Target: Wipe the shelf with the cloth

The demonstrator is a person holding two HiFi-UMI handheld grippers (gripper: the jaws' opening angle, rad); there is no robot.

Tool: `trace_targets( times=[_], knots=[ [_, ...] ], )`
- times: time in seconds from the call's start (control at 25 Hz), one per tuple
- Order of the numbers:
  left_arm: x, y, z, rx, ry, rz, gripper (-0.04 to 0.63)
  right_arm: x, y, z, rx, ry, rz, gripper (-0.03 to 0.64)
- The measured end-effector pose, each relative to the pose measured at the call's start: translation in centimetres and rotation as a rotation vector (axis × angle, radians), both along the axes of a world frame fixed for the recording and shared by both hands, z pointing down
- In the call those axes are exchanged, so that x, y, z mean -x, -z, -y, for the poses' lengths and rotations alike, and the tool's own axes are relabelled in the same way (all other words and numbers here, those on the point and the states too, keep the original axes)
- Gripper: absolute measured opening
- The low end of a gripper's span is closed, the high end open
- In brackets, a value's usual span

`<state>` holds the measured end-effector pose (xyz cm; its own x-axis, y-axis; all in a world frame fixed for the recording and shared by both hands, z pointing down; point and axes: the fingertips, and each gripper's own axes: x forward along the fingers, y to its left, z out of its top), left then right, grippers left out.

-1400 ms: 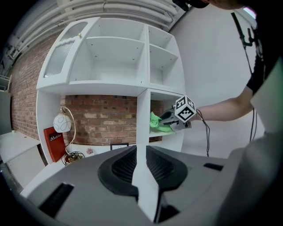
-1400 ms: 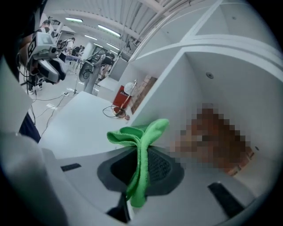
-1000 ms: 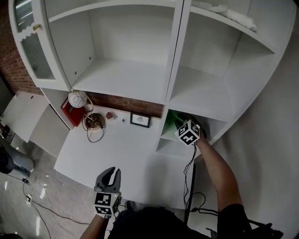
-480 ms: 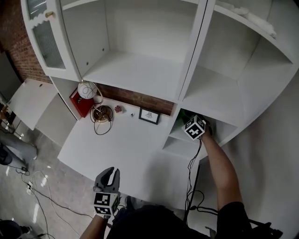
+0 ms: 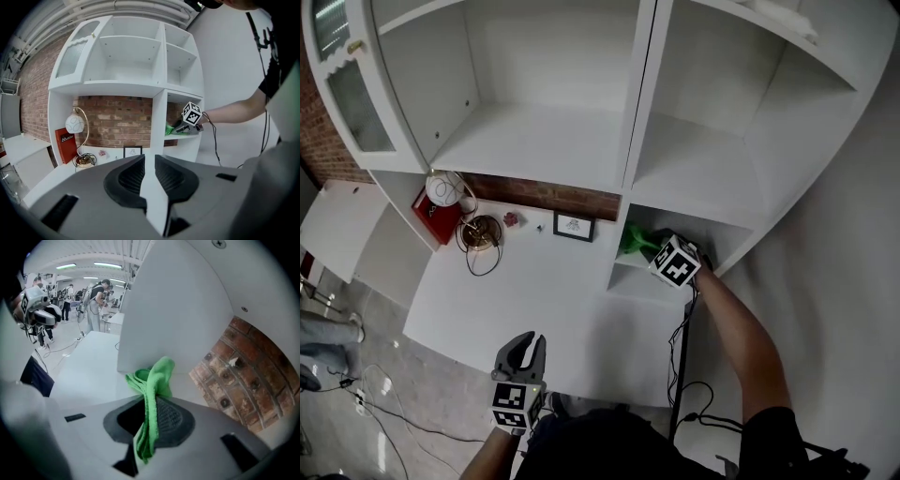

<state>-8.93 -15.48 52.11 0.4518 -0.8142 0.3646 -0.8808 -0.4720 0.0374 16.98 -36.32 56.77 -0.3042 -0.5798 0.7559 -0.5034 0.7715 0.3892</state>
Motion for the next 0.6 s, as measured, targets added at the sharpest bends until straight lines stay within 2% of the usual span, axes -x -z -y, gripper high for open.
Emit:
trace_targets(
  times=[0.32,0.6],
  knots=[
    [-3.1,-0.9,0.9,0.016,-0.101,-0.008,0.064,0.8,0.2,-4.4,0.014,0.022,0.032,0.044],
    [-5.2,-0.2,2.0,-0.009,-0.166,-0.014,0.064,1.0,0.1,-7.2,0.015,0.034,0.042,0.044]
  ],
)
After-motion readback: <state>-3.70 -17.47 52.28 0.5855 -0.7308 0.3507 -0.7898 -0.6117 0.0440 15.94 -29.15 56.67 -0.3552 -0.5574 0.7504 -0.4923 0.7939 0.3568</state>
